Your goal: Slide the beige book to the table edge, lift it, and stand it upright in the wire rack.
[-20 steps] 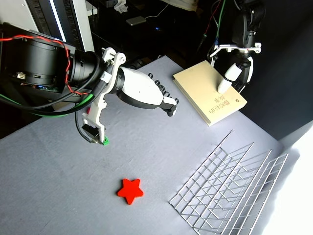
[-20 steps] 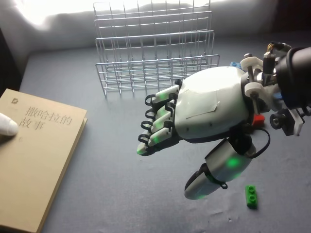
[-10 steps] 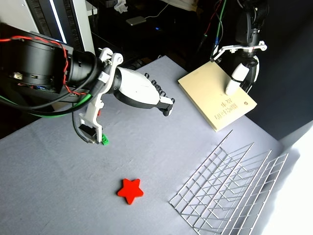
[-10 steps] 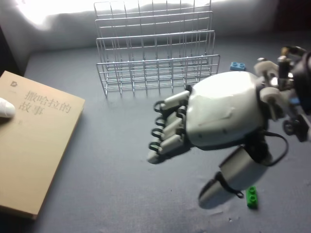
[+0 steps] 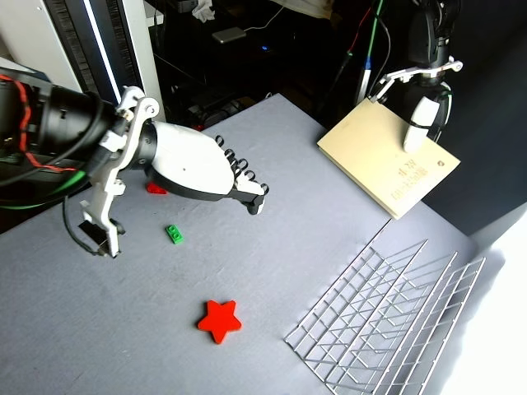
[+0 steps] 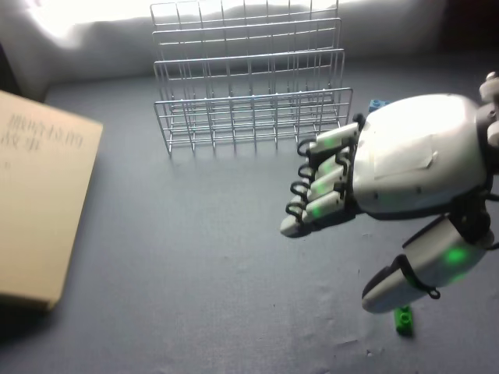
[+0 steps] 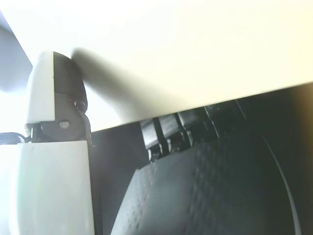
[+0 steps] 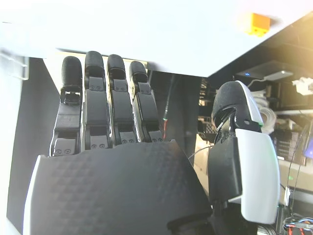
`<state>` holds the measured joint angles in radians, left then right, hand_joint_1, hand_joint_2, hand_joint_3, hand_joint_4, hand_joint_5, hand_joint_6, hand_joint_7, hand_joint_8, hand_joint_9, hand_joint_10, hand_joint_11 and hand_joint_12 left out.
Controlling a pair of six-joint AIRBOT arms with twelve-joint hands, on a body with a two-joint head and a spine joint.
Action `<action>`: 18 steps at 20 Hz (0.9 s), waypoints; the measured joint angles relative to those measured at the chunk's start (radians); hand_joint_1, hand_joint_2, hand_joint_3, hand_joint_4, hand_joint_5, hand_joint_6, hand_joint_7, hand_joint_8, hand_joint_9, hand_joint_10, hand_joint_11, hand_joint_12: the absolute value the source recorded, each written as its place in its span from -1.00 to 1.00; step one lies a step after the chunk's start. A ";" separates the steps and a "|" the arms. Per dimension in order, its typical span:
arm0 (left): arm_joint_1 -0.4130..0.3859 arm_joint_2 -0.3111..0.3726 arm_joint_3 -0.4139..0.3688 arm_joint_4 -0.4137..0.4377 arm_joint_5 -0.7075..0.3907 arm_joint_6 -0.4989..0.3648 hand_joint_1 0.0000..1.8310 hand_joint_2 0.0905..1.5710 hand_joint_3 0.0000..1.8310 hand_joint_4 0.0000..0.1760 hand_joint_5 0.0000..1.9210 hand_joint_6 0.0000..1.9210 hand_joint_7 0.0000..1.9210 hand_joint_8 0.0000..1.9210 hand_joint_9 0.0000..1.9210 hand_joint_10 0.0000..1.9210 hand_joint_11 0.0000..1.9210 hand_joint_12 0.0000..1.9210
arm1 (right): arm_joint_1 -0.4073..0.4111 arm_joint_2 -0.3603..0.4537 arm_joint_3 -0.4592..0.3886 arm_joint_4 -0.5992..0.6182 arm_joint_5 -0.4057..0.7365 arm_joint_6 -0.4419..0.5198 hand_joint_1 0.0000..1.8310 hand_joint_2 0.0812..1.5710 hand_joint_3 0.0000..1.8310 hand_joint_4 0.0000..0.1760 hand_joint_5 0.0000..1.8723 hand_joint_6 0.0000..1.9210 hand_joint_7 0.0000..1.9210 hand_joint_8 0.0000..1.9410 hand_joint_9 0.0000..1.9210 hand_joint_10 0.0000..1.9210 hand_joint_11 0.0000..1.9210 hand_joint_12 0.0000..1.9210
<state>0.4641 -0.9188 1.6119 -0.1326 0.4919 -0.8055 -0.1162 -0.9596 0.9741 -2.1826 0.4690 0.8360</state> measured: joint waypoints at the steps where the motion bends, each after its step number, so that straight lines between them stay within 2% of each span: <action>1: 0.000 0.005 0.000 0.000 -0.029 -0.031 0.48 0.47 -1.00 -1.00 -0.16 0.15 -0.15 0.33 -0.16 0.48 -0.21 0.45 | 0.002 0.005 0.000 0.001 -0.002 0.000 -0.87 0.37 -1.00 -1.00 -0.69 -1.00 -0.66 -1.00 -0.61 -1.00 -1.00 0.01; 3: 0.000 0.011 0.007 0.002 -0.058 -0.075 0.48 0.48 -1.00 -1.00 -0.17 0.17 -0.16 0.35 -0.17 0.49 -0.23 0.48 | 0.016 0.009 0.006 -0.010 0.008 -0.001 -0.86 0.37 -1.00 -1.00 -0.69 -1.00 -0.66 -1.00 -0.61 -1.00 -1.00 0.00; 4: 0.000 0.014 0.010 0.009 -0.068 -0.111 0.48 0.49 -1.00 -1.00 -0.18 0.18 -0.19 0.38 -0.16 0.49 -0.18 0.50 | 0.038 0.009 0.011 -0.014 0.017 -0.009 -0.88 0.37 -1.00 -1.00 -0.68 -1.00 -0.66 -1.00 -0.60 -1.00 -1.00 0.03; 6: 0.000 0.025 0.013 0.007 -0.082 -0.156 0.48 0.49 -1.00 -1.00 -0.19 0.18 -0.20 0.40 -0.15 0.48 -0.17 0.44 | 0.069 0.010 0.014 0.003 0.006 -0.018 -0.87 0.38 -1.00 -1.00 -0.70 -1.00 -0.68 -1.00 -0.63 -1.00 -1.00 0.00; 9: 0.000 0.037 0.027 0.009 -0.104 -0.207 0.48 0.48 -1.00 -1.00 -0.17 0.17 -0.19 0.38 -0.14 0.48 -0.19 0.45 | 0.069 0.020 0.016 -0.006 0.016 -0.017 -0.89 0.38 -1.00 -1.00 -0.68 -0.99 -0.65 -0.99 -0.61 -0.99 -1.00 0.03; 12: 0.000 0.041 0.032 0.013 -0.142 -0.269 0.48 0.49 -1.00 -1.00 -0.16 0.16 -0.22 0.41 -0.16 0.50 -0.21 0.49 | 0.078 0.056 0.019 -0.009 0.026 -0.026 -0.88 0.38 -1.00 -1.00 -0.72 -1.00 -0.69 -1.00 -0.66 -1.00 -1.00 -0.09; 18: 0.000 0.044 0.018 0.012 -0.302 -0.420 0.48 0.48 -1.00 -1.00 -0.17 0.16 -0.18 0.37 -0.16 0.50 -0.24 0.54 | 0.135 0.060 0.019 -0.006 -0.006 -0.028 -0.88 0.37 -1.00 -1.00 -0.70 -1.00 -0.69 -1.00 -0.66 -1.00 -1.00 -0.04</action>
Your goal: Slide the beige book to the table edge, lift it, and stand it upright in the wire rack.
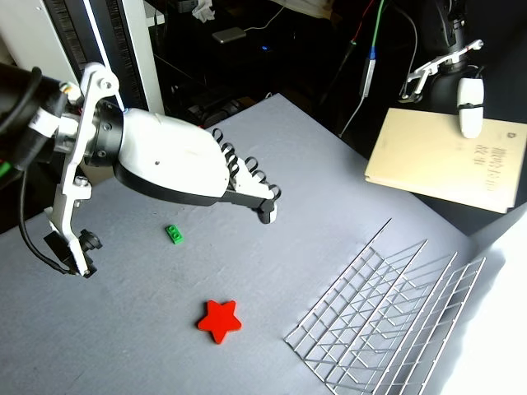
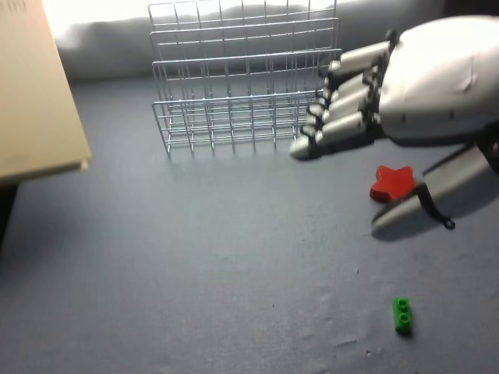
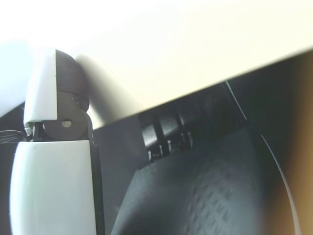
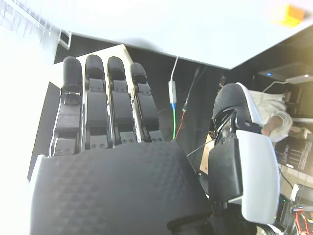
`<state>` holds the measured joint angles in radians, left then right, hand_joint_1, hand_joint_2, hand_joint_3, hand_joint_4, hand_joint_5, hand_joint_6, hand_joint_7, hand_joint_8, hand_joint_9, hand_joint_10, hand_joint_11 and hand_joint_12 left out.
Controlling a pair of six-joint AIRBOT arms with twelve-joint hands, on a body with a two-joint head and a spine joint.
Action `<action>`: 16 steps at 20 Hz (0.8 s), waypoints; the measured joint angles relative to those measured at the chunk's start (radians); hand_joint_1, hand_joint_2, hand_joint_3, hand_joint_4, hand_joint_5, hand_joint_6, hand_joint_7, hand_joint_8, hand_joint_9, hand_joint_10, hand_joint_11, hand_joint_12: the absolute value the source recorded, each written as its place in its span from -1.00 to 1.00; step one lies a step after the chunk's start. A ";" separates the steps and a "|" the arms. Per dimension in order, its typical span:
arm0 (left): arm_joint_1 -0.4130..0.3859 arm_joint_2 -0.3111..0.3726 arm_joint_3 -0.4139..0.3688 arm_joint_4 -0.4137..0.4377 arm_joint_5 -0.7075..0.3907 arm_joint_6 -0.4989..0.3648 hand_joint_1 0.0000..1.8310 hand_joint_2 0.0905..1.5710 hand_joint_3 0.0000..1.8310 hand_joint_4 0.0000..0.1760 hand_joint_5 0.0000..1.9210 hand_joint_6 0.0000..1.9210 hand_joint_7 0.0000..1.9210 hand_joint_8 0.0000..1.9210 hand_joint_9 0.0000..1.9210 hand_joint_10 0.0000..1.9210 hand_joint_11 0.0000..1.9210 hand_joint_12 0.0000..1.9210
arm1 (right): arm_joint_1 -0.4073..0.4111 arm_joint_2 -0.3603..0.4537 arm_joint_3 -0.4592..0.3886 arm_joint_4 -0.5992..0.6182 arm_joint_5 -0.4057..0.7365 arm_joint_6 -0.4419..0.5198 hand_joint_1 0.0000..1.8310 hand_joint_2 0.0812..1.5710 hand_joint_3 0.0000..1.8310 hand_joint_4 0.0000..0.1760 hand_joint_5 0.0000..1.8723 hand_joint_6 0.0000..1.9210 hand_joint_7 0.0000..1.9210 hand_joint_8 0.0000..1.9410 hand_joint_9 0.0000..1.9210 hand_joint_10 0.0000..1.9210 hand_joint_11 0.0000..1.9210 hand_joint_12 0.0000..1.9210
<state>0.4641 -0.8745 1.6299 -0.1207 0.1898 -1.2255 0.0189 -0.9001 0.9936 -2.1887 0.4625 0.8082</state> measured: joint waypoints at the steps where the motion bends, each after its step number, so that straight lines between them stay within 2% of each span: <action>1: -0.002 0.002 0.000 0.001 -0.020 -0.019 0.48 0.48 -1.00 -1.00 -0.17 0.16 -0.18 0.37 -0.15 0.48 -0.22 0.51 | 0.004 0.000 0.000 0.003 -0.009 0.000 -0.86 0.36 -1.00 -1.00 -0.70 -1.00 -0.69 -1.00 -0.65 -1.00 -1.00 -0.03; 6: -0.009 0.002 0.000 0.004 -0.128 -0.106 0.48 0.50 -1.00 -1.00 -0.22 0.21 -0.20 0.41 -0.16 0.50 -0.21 0.49 | 0.010 0.003 0.000 0.003 -0.015 -0.001 -0.88 0.37 -1.00 -1.00 -0.71 -1.00 -0.71 -1.00 -0.66 -1.00 -1.00 -0.03; 8: -0.009 0.002 0.001 0.005 -0.174 -0.121 0.48 0.49 -1.00 -1.00 -0.18 0.17 -0.21 0.41 -0.15 0.49 -0.19 0.48 | 0.010 0.005 0.000 0.003 -0.015 -0.001 -0.87 0.36 -1.00 -1.00 -0.70 -1.00 -0.69 -0.99 -0.66 -1.00 -1.00 -0.04; 9: -0.011 0.002 0.003 0.006 -0.196 -0.133 0.48 0.50 -1.00 -1.00 -0.20 0.22 -0.20 0.42 -0.19 0.52 -0.27 0.56 | 0.007 0.005 0.000 0.001 -0.013 -0.003 -0.90 0.36 -1.00 -1.00 -0.68 -0.99 -0.68 -0.99 -0.65 -0.99 -1.00 -0.03; 10: -0.011 0.002 0.005 0.007 -0.215 -0.138 0.48 0.50 -1.00 -1.00 -0.20 0.21 -0.20 0.41 -0.19 0.52 -0.28 0.56 | 0.007 0.005 0.000 0.001 -0.007 -0.005 -0.89 0.37 -1.00 -1.00 -0.69 -1.00 -0.69 -1.00 -0.66 -1.00 -1.00 -0.04; 11: -0.011 0.002 0.006 0.008 -0.243 -0.142 0.48 0.50 -1.00 -1.00 -0.17 0.19 -0.20 0.41 -0.19 0.51 -0.22 0.49 | 0.003 0.005 0.000 0.004 -0.001 -0.016 -0.89 0.37 -1.00 -1.00 -0.69 -0.99 -0.69 -0.99 -0.66 -0.99 -1.00 -0.04; 13: -0.011 0.002 0.005 0.010 -0.300 -0.149 0.47 0.50 -1.00 -1.00 -0.14 0.18 -0.22 0.42 -0.21 0.51 -0.24 0.49 | 0.003 0.005 0.000 0.000 0.010 -0.024 -0.90 0.38 -1.00 -1.00 -0.69 -1.00 -0.69 -1.00 -0.66 -1.00 -1.00 -0.04; 16: -0.008 0.002 0.002 0.012 -0.409 -0.153 0.47 0.52 -1.00 -1.00 -0.17 0.27 -0.27 0.44 -0.23 0.54 -0.26 0.49 | 0.003 0.005 0.002 0.001 0.013 -0.029 -0.90 0.38 -1.00 -1.00 -0.69 -1.00 -0.69 -1.00 -0.66 -1.00 -1.00 -0.04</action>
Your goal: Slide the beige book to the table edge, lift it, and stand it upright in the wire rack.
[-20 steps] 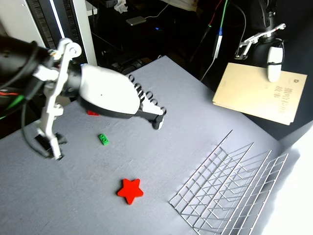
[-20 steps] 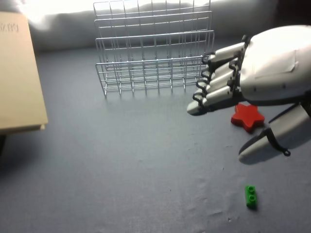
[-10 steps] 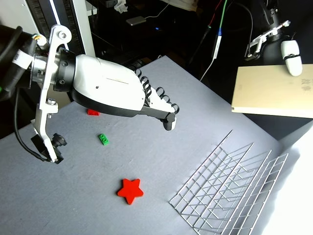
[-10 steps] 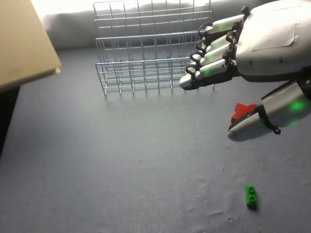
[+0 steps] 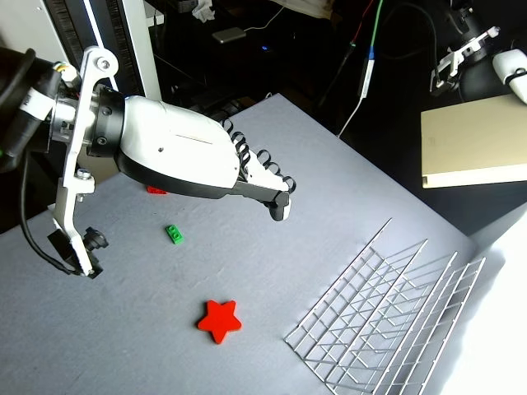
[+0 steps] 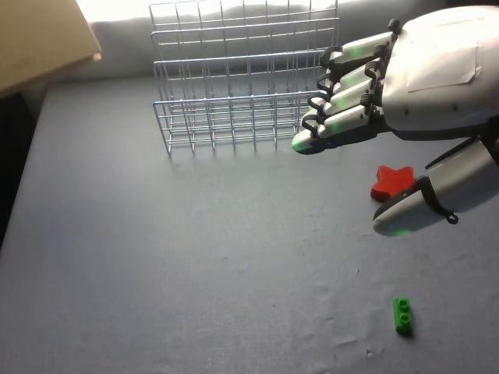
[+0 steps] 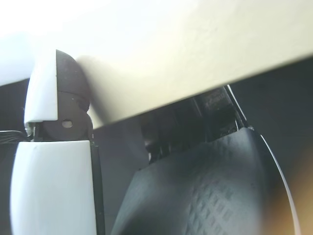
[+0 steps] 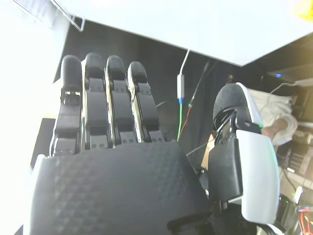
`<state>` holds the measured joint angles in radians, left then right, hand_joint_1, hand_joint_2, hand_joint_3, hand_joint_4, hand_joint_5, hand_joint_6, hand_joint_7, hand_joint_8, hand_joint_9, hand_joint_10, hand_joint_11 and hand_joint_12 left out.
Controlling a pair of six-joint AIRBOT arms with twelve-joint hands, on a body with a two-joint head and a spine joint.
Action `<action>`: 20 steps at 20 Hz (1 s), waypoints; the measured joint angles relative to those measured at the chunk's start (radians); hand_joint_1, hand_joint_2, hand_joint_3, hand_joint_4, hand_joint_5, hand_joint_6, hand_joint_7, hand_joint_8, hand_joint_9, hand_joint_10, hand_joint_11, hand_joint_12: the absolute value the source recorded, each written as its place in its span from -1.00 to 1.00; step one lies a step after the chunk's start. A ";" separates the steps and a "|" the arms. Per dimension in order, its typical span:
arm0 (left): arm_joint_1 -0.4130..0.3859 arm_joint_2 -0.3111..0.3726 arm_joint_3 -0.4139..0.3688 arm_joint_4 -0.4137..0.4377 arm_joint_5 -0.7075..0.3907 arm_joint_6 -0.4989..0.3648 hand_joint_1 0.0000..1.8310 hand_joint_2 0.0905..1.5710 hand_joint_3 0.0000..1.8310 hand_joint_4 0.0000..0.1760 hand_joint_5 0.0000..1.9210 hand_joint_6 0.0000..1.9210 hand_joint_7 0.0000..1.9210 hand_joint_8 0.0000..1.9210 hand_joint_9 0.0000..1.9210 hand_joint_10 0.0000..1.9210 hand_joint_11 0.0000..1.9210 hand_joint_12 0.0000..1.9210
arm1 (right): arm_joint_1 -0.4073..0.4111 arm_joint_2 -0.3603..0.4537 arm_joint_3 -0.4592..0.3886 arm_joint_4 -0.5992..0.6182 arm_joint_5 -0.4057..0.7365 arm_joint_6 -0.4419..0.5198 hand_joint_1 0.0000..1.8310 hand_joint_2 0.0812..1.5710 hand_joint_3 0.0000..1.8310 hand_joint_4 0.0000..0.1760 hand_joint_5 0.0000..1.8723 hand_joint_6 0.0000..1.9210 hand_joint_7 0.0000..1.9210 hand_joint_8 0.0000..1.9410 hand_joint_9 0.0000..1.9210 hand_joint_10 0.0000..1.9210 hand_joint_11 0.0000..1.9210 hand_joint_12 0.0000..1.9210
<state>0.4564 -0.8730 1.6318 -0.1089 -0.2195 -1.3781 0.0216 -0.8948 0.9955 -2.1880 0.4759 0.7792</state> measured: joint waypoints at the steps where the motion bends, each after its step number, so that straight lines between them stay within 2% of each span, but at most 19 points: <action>1: 0.006 0.000 -0.003 0.000 -0.027 0.005 0.59 0.47 -1.00 -1.00 -0.15 0.16 -0.23 0.37 -0.23 0.42 -0.18 0.64 | 0.000 0.000 0.000 0.000 0.002 -0.008 -0.89 0.38 -1.00 -1.00 -0.68 -0.99 -0.68 -1.00 -0.65 -0.99 -1.00 0.00; 2: 0.011 0.000 -0.008 0.001 -0.055 0.018 0.61 0.46 -1.00 -1.00 -0.15 0.14 -0.22 0.35 -0.23 0.40 -0.17 0.67 | 0.000 0.001 0.000 0.000 0.005 -0.013 -0.89 0.37 -1.00 -1.00 -0.68 -0.99 -0.68 -1.00 -0.64 -0.99 -1.00 0.01; 3: 0.013 -0.001 -0.013 0.004 -0.074 0.028 0.50 0.49 -1.00 -1.00 -0.17 0.21 -0.22 0.41 -0.20 0.48 -0.20 0.53 | 0.000 0.001 0.000 -0.001 0.006 -0.016 -0.88 0.37 -1.00 -1.00 -0.69 -1.00 -0.69 -1.00 -0.66 -1.00 -1.00 -0.03; 4: 0.021 -0.005 -0.023 0.006 -0.114 0.063 0.59 0.47 -1.00 -1.00 -0.15 0.13 -0.20 0.36 -0.20 0.39 -0.22 0.70 | 0.000 0.001 0.000 0.000 0.011 -0.026 -0.88 0.37 -1.00 -1.00 -0.70 -1.00 -0.70 -1.00 -0.67 -1.00 -1.00 -0.04; 5: 0.021 -0.004 -0.027 0.005 -0.124 0.074 0.59 0.47 -1.00 -1.00 -0.15 0.13 -0.20 0.36 -0.20 0.39 -0.22 0.70 | 0.000 0.001 0.000 0.000 0.012 -0.028 -0.88 0.37 -1.00 -1.00 -0.70 -1.00 -0.70 -1.00 -0.67 -1.00 -1.00 -0.04; 6: 0.022 -0.004 -0.044 0.010 -0.154 0.106 0.50 0.50 -1.00 -1.00 -0.17 0.20 -0.23 0.44 -0.21 0.49 -0.25 0.58 | 0.000 0.001 0.000 0.000 0.016 -0.030 -0.87 0.37 -1.00 -1.00 -0.70 -1.00 -0.71 -1.00 -0.68 -1.00 -1.00 -0.03; 7: 0.023 -0.005 -0.057 0.018 -0.183 0.130 0.59 0.48 -1.00 -1.00 -0.17 0.16 -0.25 0.42 -0.24 0.44 -0.20 0.68 | -0.004 0.001 0.000 0.000 0.016 -0.032 -0.88 0.37 -1.00 -1.00 -0.69 -1.00 -0.70 -1.00 -0.67 -0.99 -1.00 -0.01; 8: 0.023 -0.008 -0.064 0.016 -0.208 0.153 0.61 0.48 -1.00 -1.00 -0.18 0.16 -0.27 0.44 -0.25 0.44 -0.18 0.69 | -0.007 0.001 0.000 0.000 0.018 -0.033 -0.87 0.37 -1.00 -1.00 -0.69 -1.00 -0.69 -0.99 -0.66 -0.99 -1.00 0.00; 9: 0.023 -0.008 -0.071 -0.003 -0.217 0.182 0.50 0.51 -1.00 -1.00 -0.18 0.22 -0.26 0.46 -0.22 0.50 -0.23 0.54 | -0.007 0.001 0.000 -0.003 0.019 -0.035 -0.88 0.37 -1.00 -1.00 -0.69 -1.00 -0.69 -1.00 -0.66 -0.99 -1.00 -0.02; 10: 0.023 -0.010 -0.075 -0.036 -0.224 0.221 0.59 0.49 -1.00 -1.00 -0.19 0.19 -0.27 0.44 -0.24 0.45 -0.19 0.67 | -0.007 0.002 0.000 -0.003 0.019 -0.035 -0.87 0.37 -1.00 -1.00 -0.70 -1.00 -0.71 -1.00 -0.68 -1.00 -1.00 -0.07; 11: 0.022 -0.010 -0.075 -0.057 -0.223 0.244 0.49 0.51 -1.00 -1.00 -0.18 0.24 -0.26 0.46 -0.22 0.50 -0.22 0.53 | -0.007 0.002 0.000 -0.003 0.017 -0.035 -0.86 0.37 -1.00 -1.00 -0.69 -0.99 -0.69 -0.99 -0.66 -0.99 -1.00 -0.03; 12: 0.022 -0.010 -0.075 -0.063 -0.222 0.251 0.48 0.50 -1.00 -1.00 -0.17 0.22 -0.24 0.44 -0.18 0.47 -0.16 0.43 | -0.007 0.002 0.000 -0.003 0.017 -0.035 -0.87 0.36 -1.00 -1.00 -0.69 -1.00 -0.70 -1.00 -0.67 -0.99 -1.00 -0.05; 13: 0.021 -0.010 -0.075 -0.074 -0.223 0.265 0.48 0.50 -1.00 -1.00 -0.16 0.21 -0.24 0.44 -0.17 0.47 -0.16 0.41 | -0.007 0.002 0.000 -0.004 0.017 -0.035 -0.87 0.36 -1.00 -1.00 -0.69 -1.00 -0.69 -1.00 -0.66 -0.99 -1.00 -0.05; 14: 0.019 -0.010 -0.084 -0.129 -0.227 0.310 0.58 0.49 -0.99 -1.00 -0.20 0.24 -0.29 0.44 -0.25 0.46 -0.16 0.62 | -0.007 0.002 0.000 -0.003 0.016 -0.035 -0.88 0.36 -1.00 -1.00 -0.70 -1.00 -0.71 -1.00 -0.67 -1.00 -1.00 -0.07; 15: 0.018 -0.010 -0.090 -0.154 -0.238 0.340 0.50 0.50 -1.00 -1.00 -0.18 0.24 -0.24 0.43 -0.20 0.48 -0.19 0.48 | -0.007 0.001 0.000 -0.001 0.014 -0.035 -0.86 0.37 -1.00 -1.00 -0.70 -1.00 -0.70 -1.00 -0.67 -1.00 -1.00 -0.07; 16: 0.018 -0.009 -0.100 -0.167 -0.256 0.367 0.48 0.51 -1.00 -1.00 -0.20 0.25 -0.22 0.43 -0.19 0.50 -0.18 0.45 | -0.007 0.001 0.000 0.000 0.014 -0.035 -0.87 0.37 -1.00 -1.00 -0.69 -1.00 -0.70 -1.00 -0.66 -1.00 -1.00 -0.05; 20: 0.020 -0.010 -0.139 -0.200 -0.348 0.455 0.47 0.51 -1.00 -1.00 -0.21 0.24 -0.22 0.44 -0.21 0.53 -0.28 0.50 | -0.006 0.001 0.000 -0.001 0.018 -0.035 -0.88 0.36 -1.00 -1.00 -0.70 -1.00 -0.71 -1.00 -0.69 -1.00 -1.00 -0.05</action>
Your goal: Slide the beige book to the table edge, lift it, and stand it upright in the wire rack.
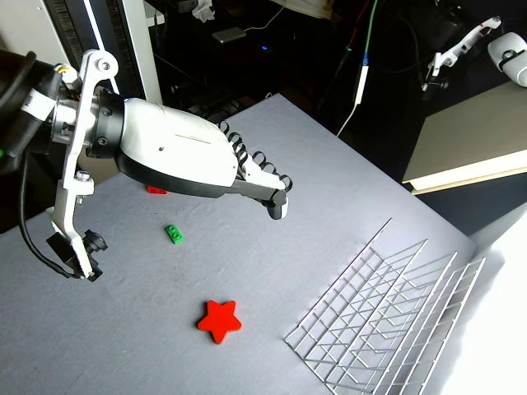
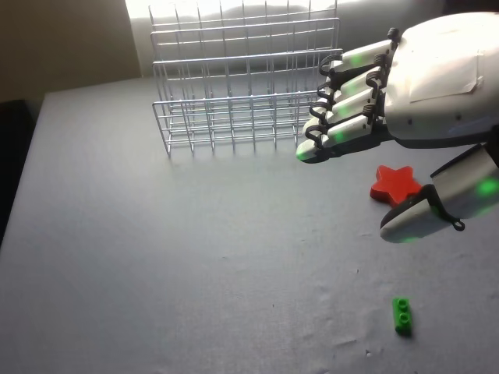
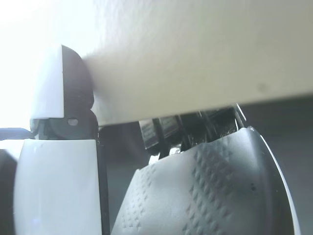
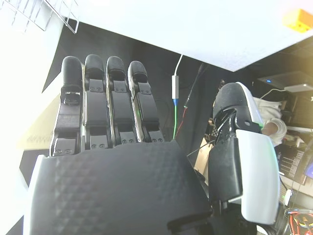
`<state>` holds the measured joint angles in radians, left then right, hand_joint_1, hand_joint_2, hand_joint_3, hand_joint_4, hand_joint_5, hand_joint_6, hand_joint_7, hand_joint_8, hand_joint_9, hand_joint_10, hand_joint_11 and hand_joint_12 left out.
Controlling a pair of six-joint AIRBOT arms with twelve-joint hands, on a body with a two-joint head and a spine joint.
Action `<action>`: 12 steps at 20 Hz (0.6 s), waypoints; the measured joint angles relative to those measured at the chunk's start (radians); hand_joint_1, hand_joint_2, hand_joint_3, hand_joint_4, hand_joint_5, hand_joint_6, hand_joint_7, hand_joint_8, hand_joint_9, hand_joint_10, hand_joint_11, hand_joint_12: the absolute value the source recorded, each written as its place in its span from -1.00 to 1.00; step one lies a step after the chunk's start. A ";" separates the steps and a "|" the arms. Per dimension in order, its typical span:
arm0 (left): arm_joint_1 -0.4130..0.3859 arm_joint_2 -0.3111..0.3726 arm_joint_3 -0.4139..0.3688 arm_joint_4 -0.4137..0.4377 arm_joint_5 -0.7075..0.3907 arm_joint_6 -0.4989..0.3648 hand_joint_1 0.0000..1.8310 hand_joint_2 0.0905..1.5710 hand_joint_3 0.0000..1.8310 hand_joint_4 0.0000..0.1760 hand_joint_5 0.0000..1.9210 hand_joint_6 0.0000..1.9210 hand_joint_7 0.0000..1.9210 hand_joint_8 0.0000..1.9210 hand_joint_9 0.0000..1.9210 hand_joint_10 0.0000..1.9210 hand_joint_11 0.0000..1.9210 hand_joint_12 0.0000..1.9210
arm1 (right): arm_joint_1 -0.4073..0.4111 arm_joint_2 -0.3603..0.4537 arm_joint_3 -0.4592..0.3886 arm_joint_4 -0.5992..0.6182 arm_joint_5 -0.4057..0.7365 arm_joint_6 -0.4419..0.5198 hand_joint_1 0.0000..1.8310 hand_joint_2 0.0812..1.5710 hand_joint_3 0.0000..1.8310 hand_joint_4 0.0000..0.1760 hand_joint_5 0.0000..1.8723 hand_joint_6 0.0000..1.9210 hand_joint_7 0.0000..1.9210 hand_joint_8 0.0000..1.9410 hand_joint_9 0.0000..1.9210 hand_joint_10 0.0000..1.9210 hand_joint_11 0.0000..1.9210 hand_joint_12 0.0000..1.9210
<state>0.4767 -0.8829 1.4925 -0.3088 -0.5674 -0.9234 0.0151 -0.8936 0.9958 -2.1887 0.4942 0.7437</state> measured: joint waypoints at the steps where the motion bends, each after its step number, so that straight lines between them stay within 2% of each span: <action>1: 0.000 0.000 -0.006 -0.012 -0.023 0.028 0.47 0.51 -1.00 -1.00 -0.21 0.24 -0.22 0.44 -0.20 0.52 -0.26 0.51 | 0.000 0.000 0.000 -0.001 0.001 0.000 -0.87 0.36 -1.00 -1.00 -0.70 -1.00 -0.70 -1.00 -0.67 -0.99 -1.00 0.00; 3: -0.001 -0.007 -0.006 -0.033 -0.053 0.056 0.47 0.51 -1.00 -1.00 -0.20 0.24 -0.24 0.46 -0.20 0.53 -0.23 0.49 | 0.000 0.001 0.000 0.000 0.002 0.000 -0.89 0.36 -1.00 -1.00 -0.70 -1.00 -0.71 -1.00 -0.68 -1.00 -1.00 -0.01; 5: -0.005 -0.019 -0.005 -0.064 -0.074 0.109 0.47 0.52 -1.00 -1.00 -0.22 0.25 -0.23 0.46 -0.22 0.55 -0.31 0.53 | 0.000 0.001 0.000 0.000 0.007 0.000 -0.92 0.37 -1.00 -1.00 -0.70 -1.00 -0.70 -1.00 -0.67 -1.00 -1.00 0.01; 7: -0.011 -0.035 -0.020 -0.137 -0.129 0.240 0.48 0.51 -1.00 -1.00 -0.20 0.23 -0.22 0.43 -0.19 0.51 -0.24 0.52 | 0.000 0.000 0.000 0.000 0.014 -0.002 -0.89 0.37 -1.00 -1.00 -0.71 -1.00 -0.71 -1.00 -0.68 -1.00 -1.00 -0.03; 10: -0.025 -0.055 -0.034 -0.189 -0.205 0.363 0.48 0.49 -1.00 -1.00 -0.18 0.19 -0.19 0.39 -0.16 0.48 -0.19 0.46 | 0.000 0.000 0.001 -0.003 0.035 -0.009 -0.88 0.37 -1.00 -1.00 -0.72 -1.00 -0.72 -1.00 -0.70 -1.00 -1.00 -0.08; 12: -0.038 -0.071 -0.034 -0.208 -0.253 0.431 0.47 0.51 -1.00 -1.00 -0.21 0.25 -0.23 0.44 -0.19 0.51 -0.21 0.46 | 0.000 0.000 0.002 -0.004 0.064 -0.019 -0.87 0.37 -1.00 -1.00 -0.71 -1.00 -0.71 -1.00 -0.69 -1.00 -1.00 -0.07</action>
<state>0.4389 -0.9543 1.4586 -0.5171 -0.8204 -0.4919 0.0154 -0.8932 0.9977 -2.1925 0.5583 0.7242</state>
